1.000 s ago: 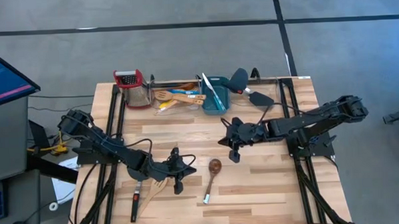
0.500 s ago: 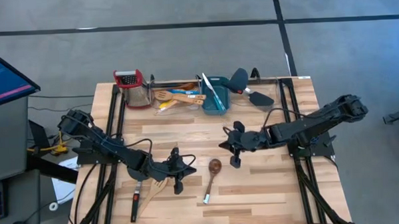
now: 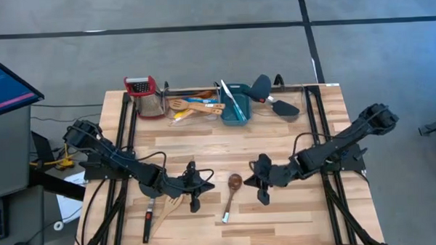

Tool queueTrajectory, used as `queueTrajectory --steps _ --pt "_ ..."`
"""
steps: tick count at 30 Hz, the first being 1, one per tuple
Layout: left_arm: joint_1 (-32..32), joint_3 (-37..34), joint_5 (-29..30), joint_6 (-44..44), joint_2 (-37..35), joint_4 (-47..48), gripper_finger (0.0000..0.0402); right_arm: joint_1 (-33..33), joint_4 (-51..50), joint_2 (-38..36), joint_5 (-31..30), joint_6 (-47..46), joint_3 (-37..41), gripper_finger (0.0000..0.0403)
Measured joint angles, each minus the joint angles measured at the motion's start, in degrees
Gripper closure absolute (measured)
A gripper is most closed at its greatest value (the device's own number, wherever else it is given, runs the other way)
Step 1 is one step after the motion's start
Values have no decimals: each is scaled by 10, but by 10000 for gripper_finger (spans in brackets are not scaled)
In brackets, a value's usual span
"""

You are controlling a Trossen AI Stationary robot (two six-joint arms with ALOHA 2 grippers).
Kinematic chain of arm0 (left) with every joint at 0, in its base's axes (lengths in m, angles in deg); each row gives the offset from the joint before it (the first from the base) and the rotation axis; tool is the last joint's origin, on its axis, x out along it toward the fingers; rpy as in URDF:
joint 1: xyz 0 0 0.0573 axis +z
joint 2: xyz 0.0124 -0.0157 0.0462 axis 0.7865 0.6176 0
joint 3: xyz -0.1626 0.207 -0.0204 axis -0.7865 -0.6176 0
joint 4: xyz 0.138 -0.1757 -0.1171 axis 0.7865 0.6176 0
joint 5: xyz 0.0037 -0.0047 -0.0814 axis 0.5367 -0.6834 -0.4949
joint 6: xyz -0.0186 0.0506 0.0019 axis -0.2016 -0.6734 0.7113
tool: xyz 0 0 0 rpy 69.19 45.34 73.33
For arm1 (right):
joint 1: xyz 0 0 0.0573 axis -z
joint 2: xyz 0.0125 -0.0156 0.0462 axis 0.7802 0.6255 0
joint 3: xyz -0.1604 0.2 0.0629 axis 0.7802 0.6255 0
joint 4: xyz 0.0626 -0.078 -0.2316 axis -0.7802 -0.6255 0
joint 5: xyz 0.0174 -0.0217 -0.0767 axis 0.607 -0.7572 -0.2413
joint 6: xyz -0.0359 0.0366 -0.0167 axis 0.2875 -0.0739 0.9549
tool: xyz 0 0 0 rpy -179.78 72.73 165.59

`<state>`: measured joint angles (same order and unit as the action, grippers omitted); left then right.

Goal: Pick & Place Kitchen Items
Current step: Put the brown serving spoon into the left transparent bin

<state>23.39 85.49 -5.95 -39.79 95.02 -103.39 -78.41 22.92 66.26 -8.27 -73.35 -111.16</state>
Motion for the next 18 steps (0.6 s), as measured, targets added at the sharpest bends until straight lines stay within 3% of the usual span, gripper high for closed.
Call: queueTrajectory --steps 9,18 --pt "0 0 0 0 0 0 396 6 -7 138 5 -90 -6 403" --pt "0 0 0 0 0 0 396 42 0 209 23 -24 -70 403"
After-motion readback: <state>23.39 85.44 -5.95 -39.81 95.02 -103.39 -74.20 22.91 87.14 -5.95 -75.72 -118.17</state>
